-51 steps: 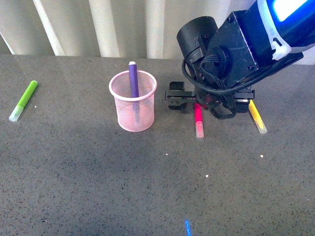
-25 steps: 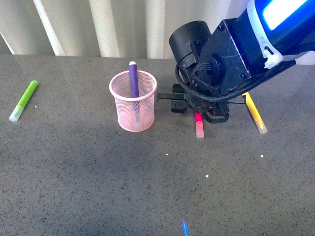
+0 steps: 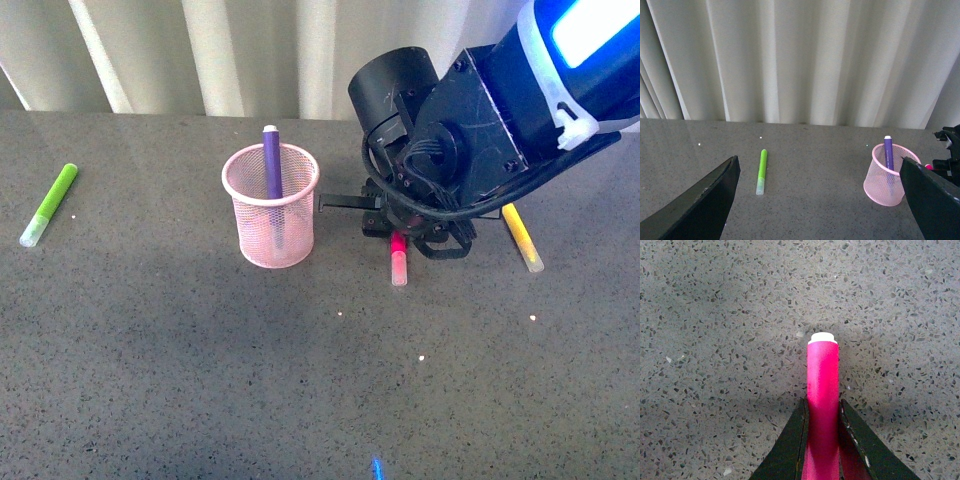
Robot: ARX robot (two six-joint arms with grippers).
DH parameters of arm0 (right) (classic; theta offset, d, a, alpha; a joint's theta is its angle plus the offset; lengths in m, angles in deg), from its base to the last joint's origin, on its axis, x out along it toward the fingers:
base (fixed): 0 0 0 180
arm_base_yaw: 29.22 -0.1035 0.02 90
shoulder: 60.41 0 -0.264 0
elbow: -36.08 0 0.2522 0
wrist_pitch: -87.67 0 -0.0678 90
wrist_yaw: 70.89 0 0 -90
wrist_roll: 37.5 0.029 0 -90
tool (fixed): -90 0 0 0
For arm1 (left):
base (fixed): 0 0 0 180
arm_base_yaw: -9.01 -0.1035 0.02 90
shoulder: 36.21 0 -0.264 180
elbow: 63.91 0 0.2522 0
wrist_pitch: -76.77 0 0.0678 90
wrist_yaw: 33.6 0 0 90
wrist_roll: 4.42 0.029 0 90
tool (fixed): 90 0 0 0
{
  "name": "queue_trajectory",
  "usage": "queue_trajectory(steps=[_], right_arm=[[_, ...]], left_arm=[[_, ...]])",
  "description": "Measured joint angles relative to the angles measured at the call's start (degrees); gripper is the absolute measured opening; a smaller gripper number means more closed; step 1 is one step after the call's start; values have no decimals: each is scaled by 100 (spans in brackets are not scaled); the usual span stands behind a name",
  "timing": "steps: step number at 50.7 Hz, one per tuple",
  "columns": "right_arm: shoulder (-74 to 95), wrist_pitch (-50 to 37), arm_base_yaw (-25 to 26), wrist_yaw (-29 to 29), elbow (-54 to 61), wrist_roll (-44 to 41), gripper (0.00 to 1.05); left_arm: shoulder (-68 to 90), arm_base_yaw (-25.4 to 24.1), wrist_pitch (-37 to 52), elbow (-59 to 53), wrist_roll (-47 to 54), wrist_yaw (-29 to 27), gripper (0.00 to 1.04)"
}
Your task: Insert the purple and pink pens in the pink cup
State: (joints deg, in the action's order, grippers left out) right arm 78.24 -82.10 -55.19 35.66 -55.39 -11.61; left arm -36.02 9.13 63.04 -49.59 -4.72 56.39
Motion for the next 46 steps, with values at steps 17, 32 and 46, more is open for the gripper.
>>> queue_trajectory(steps=[17,32,46], right_arm=[[-273,-1604,105,267,866,-728,12],[-1047,-3327,-46,278,1399,-1834,12],[-1720,-4983,-769,-66,1943,-2686,12]], left_arm=[[0,0,0,0,0,0,98],[0,0,0,0,2,0,98],[0,0,0,0,2,0,98]])
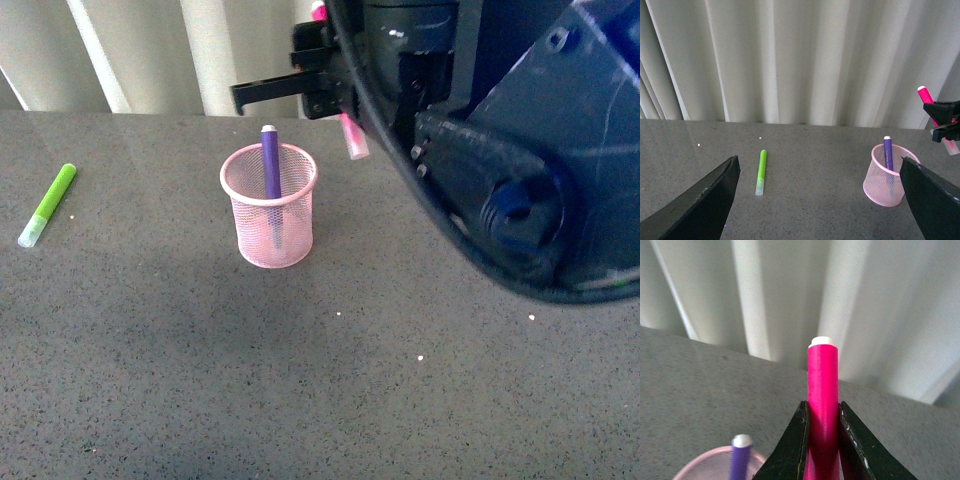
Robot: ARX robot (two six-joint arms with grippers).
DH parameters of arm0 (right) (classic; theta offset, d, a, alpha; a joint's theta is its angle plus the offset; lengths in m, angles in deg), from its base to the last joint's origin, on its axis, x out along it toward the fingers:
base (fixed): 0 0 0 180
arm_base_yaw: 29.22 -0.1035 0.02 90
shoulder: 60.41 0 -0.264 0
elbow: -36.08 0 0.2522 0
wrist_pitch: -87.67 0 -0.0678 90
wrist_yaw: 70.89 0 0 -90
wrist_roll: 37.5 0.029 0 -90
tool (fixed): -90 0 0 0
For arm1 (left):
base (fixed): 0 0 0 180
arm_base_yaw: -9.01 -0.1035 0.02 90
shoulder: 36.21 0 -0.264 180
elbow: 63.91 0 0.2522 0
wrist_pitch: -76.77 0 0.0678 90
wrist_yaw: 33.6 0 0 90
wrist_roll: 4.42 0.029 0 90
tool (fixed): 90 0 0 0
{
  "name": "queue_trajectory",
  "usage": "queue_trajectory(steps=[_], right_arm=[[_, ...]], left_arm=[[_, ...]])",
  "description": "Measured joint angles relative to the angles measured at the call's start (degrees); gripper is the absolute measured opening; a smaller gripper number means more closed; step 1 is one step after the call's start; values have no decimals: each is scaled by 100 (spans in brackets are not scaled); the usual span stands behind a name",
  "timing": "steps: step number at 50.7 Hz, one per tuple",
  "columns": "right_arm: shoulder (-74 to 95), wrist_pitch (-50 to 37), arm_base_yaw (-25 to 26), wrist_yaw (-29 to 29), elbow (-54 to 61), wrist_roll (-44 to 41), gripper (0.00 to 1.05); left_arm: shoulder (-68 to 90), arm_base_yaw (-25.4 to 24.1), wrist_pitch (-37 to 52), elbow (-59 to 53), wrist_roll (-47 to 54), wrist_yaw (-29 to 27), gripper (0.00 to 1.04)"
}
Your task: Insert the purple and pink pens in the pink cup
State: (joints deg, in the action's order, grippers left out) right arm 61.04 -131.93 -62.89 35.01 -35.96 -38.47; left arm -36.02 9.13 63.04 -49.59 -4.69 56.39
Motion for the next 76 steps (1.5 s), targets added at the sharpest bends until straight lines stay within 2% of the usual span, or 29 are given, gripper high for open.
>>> queue_trajectory(steps=[5,12,23,40,76], right_arm=[[7,-741,-299,20,203,-496,12],[125,-1547,-437,120,243,-1023,12],[649,-2081,-529,77,216,-1331,12],[1213,-2020,-610,109,-260,-1163,12],[2192,-1711,-505,-212,-1582,-986,12]], left_arm=[[0,0,0,0,-2,0,98],[0,0,0,0,0,-2,98],[0,0,0,0,0,2,98],[0,0,0,0,0,0,98],[0,0,0,0,0,0,98]])
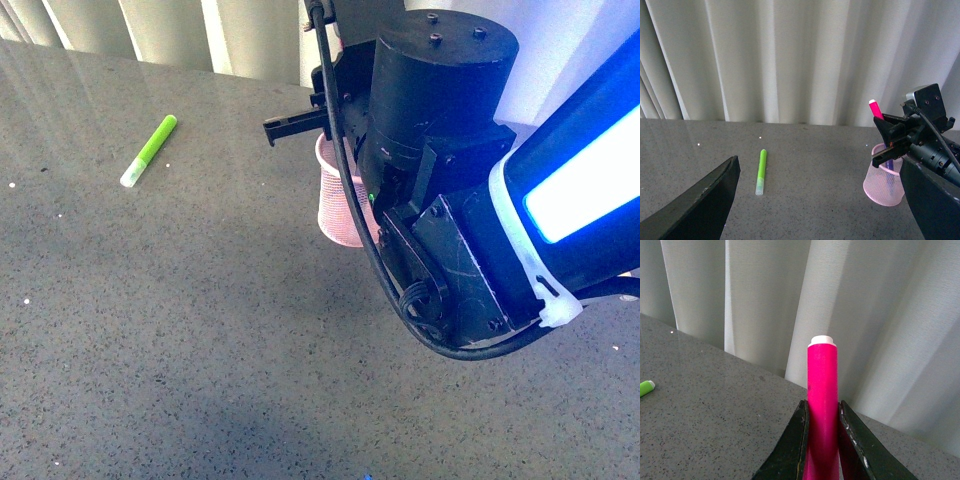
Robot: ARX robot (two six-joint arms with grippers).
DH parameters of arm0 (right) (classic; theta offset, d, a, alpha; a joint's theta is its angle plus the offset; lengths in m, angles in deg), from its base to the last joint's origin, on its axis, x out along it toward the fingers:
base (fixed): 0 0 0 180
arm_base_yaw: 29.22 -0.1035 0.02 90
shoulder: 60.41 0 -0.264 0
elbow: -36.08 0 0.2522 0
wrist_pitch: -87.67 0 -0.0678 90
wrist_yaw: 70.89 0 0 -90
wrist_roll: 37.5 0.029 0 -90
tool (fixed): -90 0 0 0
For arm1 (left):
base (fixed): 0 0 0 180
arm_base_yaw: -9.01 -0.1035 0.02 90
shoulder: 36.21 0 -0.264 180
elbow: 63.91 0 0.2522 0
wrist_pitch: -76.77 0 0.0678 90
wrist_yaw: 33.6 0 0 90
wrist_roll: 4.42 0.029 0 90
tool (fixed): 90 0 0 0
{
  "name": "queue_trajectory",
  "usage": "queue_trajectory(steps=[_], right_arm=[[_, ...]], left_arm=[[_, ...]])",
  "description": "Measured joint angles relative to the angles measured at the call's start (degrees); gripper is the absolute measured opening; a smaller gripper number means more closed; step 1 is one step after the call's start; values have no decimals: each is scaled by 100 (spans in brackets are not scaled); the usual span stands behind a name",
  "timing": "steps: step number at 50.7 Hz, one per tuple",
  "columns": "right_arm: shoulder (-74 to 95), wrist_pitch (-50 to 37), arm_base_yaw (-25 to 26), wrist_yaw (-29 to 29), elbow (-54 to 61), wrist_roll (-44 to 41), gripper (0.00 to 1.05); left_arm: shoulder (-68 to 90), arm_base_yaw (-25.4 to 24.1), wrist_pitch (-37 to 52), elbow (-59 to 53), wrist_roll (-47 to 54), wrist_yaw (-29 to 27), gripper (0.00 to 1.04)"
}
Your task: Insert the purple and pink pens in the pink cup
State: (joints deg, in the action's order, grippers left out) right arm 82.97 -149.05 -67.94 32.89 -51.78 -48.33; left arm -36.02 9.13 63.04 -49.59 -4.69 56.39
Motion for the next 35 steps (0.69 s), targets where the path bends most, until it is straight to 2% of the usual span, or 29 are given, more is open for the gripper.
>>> queue_trajectory(steps=[29,35], right_arm=[[52,-138,0,26,369,46,12],[-61,-197,22,52,570,57,36]], left_arm=[[0,0,0,0,0,0,98],[0,0,0,0,0,0,98]])
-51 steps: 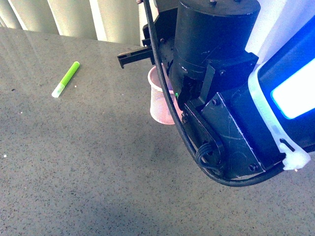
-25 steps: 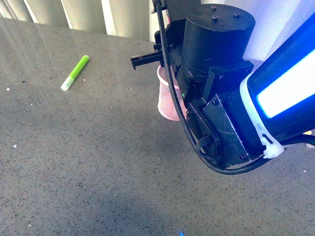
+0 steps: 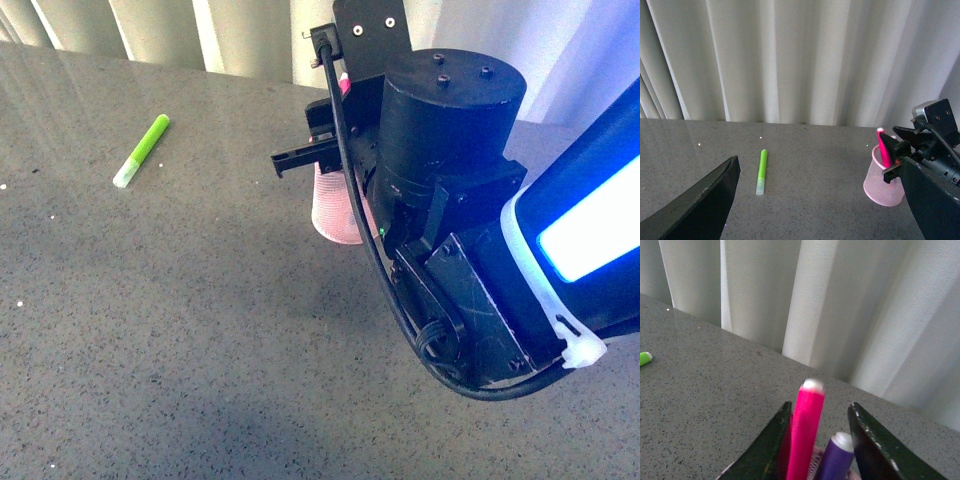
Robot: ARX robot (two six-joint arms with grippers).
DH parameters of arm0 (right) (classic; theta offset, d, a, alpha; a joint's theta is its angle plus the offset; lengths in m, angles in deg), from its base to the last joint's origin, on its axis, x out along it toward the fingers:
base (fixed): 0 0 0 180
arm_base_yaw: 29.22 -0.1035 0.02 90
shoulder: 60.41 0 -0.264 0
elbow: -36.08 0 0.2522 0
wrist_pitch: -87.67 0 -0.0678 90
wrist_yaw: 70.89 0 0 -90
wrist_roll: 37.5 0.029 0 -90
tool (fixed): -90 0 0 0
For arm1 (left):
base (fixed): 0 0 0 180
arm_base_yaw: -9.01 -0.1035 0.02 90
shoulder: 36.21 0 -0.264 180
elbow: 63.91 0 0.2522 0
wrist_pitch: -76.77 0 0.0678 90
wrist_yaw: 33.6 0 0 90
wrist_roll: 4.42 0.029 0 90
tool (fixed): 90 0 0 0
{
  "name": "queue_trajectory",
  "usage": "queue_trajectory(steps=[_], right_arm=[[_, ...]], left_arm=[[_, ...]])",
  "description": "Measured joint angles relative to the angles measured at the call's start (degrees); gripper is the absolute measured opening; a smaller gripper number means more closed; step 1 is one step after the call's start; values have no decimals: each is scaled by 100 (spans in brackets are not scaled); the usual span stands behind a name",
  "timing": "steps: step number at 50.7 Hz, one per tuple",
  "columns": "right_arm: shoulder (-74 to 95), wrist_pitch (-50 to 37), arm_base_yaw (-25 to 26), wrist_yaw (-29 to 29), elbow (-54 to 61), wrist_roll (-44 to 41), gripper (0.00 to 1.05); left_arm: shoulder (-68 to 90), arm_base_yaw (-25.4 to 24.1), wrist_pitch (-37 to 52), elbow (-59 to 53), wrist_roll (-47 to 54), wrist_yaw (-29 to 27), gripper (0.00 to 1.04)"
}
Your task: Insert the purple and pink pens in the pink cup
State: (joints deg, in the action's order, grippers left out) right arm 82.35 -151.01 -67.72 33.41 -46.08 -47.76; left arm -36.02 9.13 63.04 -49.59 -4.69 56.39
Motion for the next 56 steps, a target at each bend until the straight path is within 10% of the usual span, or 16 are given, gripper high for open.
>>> queue_trajectory(steps=[16,51,56], right_arm=[[-715,-68,48,105,728,223,100],[-3379,527,546,13,2509,667,98],[-3687,721,533,1222,2833,796,83]], left_arm=[[0,0,0,0,0,0,98],[0,0,0,0,0,-2,98],[0,0,0,0,0,7,98]])
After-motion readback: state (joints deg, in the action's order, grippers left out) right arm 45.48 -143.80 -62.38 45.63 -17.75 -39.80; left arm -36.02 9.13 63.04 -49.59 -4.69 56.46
